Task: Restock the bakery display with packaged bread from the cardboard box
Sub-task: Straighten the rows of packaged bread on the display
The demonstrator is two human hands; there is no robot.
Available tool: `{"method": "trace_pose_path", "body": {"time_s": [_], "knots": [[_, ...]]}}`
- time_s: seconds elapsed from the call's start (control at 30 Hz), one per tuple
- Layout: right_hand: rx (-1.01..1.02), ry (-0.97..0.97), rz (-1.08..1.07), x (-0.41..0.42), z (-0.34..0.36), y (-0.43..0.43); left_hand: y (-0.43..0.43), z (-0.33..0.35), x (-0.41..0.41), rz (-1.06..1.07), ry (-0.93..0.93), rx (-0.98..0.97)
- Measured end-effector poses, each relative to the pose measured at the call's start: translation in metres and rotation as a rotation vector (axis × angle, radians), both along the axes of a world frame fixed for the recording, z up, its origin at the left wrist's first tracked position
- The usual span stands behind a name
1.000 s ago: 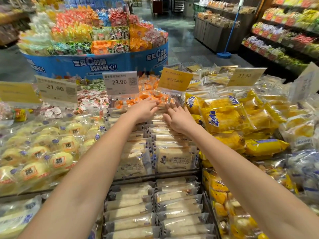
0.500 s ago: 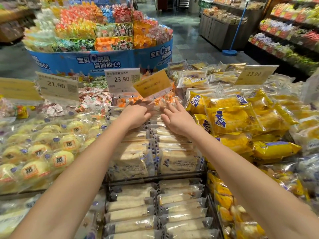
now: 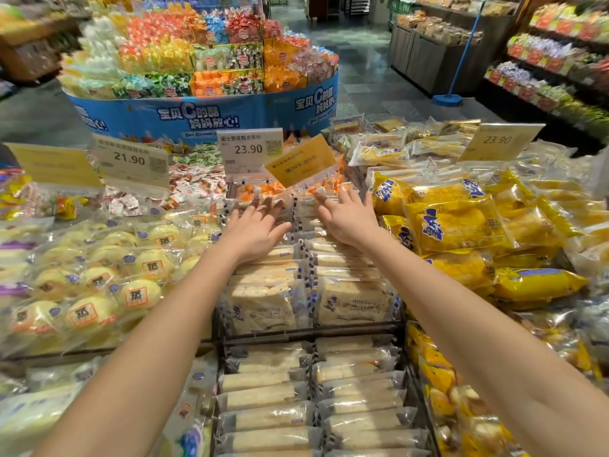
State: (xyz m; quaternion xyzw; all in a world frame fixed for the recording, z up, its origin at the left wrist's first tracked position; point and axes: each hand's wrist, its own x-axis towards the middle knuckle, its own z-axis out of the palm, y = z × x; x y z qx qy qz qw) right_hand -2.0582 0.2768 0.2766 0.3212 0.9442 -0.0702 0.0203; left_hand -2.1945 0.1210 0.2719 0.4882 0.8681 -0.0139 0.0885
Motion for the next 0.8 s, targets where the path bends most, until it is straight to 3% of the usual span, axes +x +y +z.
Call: {"method": "trace_pose_path", "body": {"time_s": [0.3,0.47,0.8], "knots": [[0.042,0.013,-0.136,0.000,-0.008,0.002,-0.004,0.008,0.014,-0.011,-0.011,0.126],[0.064,-0.065,-0.136,0.003,-0.003,-0.007,-0.005,-0.010,0.025,0.043,-0.007,0.062],[0.063,0.018,-0.149,0.011,0.001,-0.022,-0.010,0.009,0.023,0.027,-0.074,0.054]]}}
